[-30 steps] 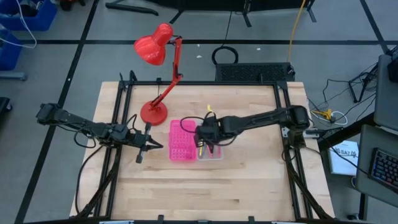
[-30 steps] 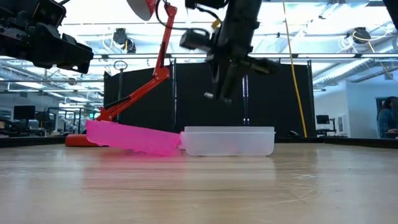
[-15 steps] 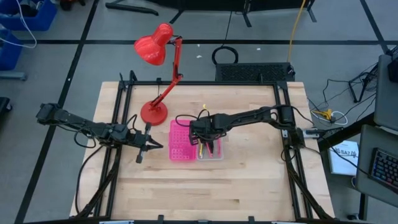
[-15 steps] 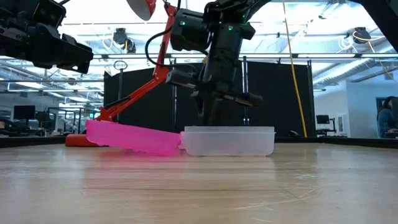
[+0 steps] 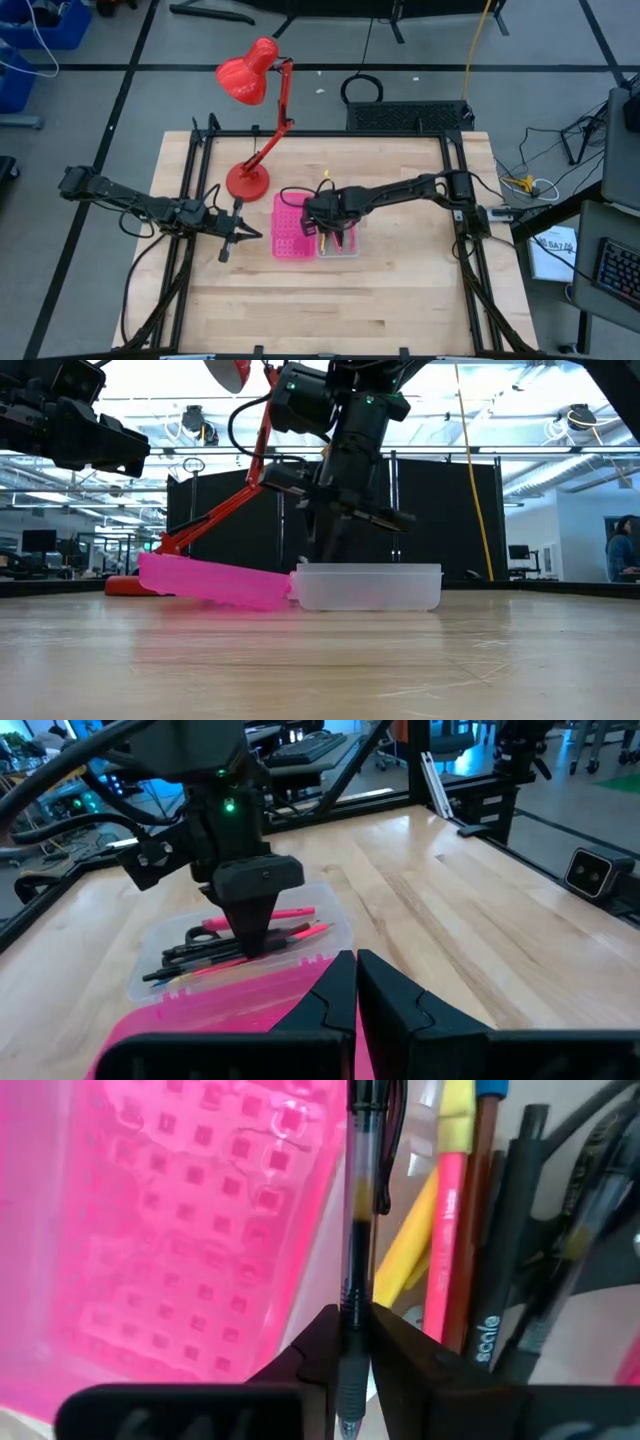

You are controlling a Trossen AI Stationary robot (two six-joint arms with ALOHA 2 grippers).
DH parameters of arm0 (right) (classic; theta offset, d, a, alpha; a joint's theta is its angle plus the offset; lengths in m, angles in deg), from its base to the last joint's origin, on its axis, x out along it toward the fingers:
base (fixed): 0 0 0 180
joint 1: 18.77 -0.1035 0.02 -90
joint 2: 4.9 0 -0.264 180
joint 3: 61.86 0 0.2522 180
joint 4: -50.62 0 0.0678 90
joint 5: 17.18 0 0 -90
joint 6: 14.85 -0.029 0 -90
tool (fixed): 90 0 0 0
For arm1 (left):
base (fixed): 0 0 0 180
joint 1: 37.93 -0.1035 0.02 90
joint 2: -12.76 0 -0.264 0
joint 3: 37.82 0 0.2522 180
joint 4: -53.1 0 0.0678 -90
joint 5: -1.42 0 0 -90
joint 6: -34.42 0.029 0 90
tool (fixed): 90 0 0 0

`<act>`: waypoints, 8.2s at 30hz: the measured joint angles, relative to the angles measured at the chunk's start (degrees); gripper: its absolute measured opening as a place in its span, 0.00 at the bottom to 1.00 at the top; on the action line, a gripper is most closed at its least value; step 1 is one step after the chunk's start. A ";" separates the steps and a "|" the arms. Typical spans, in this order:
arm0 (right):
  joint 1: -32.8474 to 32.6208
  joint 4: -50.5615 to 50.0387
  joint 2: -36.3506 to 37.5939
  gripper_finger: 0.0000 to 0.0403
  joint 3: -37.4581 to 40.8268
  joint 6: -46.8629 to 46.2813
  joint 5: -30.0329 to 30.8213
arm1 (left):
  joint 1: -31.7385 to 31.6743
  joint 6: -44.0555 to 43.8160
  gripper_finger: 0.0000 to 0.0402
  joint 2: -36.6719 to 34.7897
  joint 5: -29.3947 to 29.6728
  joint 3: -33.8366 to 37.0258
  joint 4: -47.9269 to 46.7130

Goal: Pick & place school supplies into a supply box
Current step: Put the black pen into the supply box, then return to Home Position

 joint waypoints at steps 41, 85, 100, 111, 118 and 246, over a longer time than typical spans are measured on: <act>-11.25 32.73 50.85 0.02 38.88 64.21 14.92 | 6.16 9.65 0.01 -16.33 25.23 -0.70 -4.66; 3.55 57.21 104.25 0.00 91.77 69.53 0.15 | 4.07 11.17 0.00 -32.81 25.56 -0.59 -21.38; 3.55 52.11 105.47 0.00 91.91 73.73 3.04 | -7.65 14.15 0.00 -28.92 9.36 5.63 -13.37; 3.55 49.48 104.96 0.00 91.97 70.97 3.04 | -22.60 7.30 0.00 -29.24 -3.31 5.57 -16.02; 3.41 49.24 104.98 0.00 92.00 69.41 3.02 | -22.62 8.77 0.00 -30.25 -2.59 5.70 -14.75; 3.40 45.50 104.97 0.00 92.00 70.03 3.01 | -22.58 -2.32 0.10 -30.08 -2.59 5.64 -13.38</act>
